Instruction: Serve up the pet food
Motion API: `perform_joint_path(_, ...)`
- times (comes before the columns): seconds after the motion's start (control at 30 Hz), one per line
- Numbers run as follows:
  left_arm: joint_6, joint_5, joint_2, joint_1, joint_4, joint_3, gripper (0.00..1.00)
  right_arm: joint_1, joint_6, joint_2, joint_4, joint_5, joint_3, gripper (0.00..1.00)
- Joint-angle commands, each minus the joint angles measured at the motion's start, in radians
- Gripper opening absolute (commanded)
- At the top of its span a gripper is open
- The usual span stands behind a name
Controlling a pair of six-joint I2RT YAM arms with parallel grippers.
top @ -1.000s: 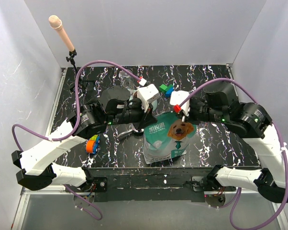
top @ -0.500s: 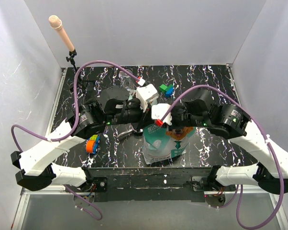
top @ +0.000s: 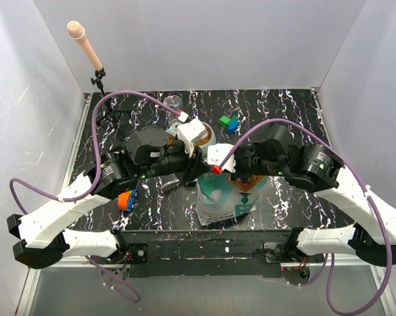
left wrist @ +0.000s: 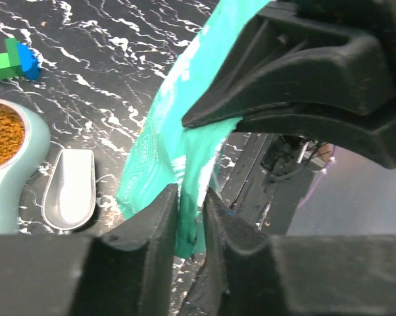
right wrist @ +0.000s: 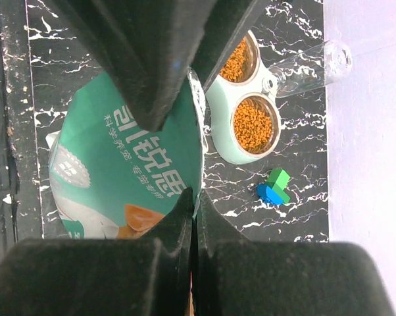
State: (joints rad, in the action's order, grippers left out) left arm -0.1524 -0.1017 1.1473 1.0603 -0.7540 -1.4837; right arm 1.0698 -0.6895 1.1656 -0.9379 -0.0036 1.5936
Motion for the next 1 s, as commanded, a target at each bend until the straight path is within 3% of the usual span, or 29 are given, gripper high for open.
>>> perform_joint_path(0.0,0.007,0.036,0.0,0.007,0.016,0.002,0.11,-0.008,0.007,-0.026,0.037,0.03,0.039,0.01)
perform_joint_path(0.03,0.013,0.043,0.0,0.007,0.016,-0.006,0.06,-0.005,0.011,-0.033,0.062,0.03,0.022,0.01)
perform_joint_path(0.13,0.017,0.046,-0.001,0.007,0.025,-0.023,0.0,0.024,0.016,-0.046,0.137,0.063,-0.03,0.26)
perform_joint_path(0.23,0.011,0.024,-0.004,0.007,0.039,-0.036,0.0,0.054,0.016,-0.021,0.186,0.088,-0.035,0.29)
perform_joint_path(0.43,-0.035,-0.027,-0.02,0.007,0.102,-0.012,0.0,0.117,0.005,0.081,0.217,0.195,0.046,0.2)
perform_joint_path(0.47,-0.047,-0.032,-0.024,0.009,0.116,-0.003,0.0,0.119,0.004,0.089,0.203,0.22,0.054,0.02)
perform_joint_path(0.63,-0.099,0.025,-0.05,0.007,0.148,0.036,0.0,0.076,0.06,0.059,0.126,0.338,0.072,0.01)
perform_joint_path(0.73,-0.11,0.043,-0.093,0.007,0.18,0.085,0.0,-0.036,0.142,0.029,0.044,0.283,0.095,0.01)
perform_joint_path(0.77,-0.114,0.046,-0.103,0.007,0.182,0.095,0.0,-0.059,0.165,0.023,0.03,0.284,0.094,0.06)
perform_joint_path(0.8,-0.118,0.048,-0.112,0.007,0.183,0.103,0.0,-0.065,0.169,0.013,0.031,0.287,0.08,0.23)
perform_joint_path(0.83,-0.121,0.043,-0.118,0.007,0.183,0.112,0.0,-0.065,0.173,-0.001,0.039,0.286,0.06,0.25)
perform_joint_path(0.9,-0.125,0.031,-0.121,0.007,0.182,0.117,0.0,-0.068,0.202,-0.001,0.045,0.278,0.052,0.16)
perform_joint_path(0.93,-0.128,0.025,-0.121,0.007,0.182,0.117,0.0,-0.07,0.231,0.018,0.027,0.274,0.078,0.02)
perform_joint_path(0.97,-0.13,0.016,-0.12,0.007,0.183,0.112,0.0,-0.07,0.26,0.041,-0.004,0.281,0.107,0.01)
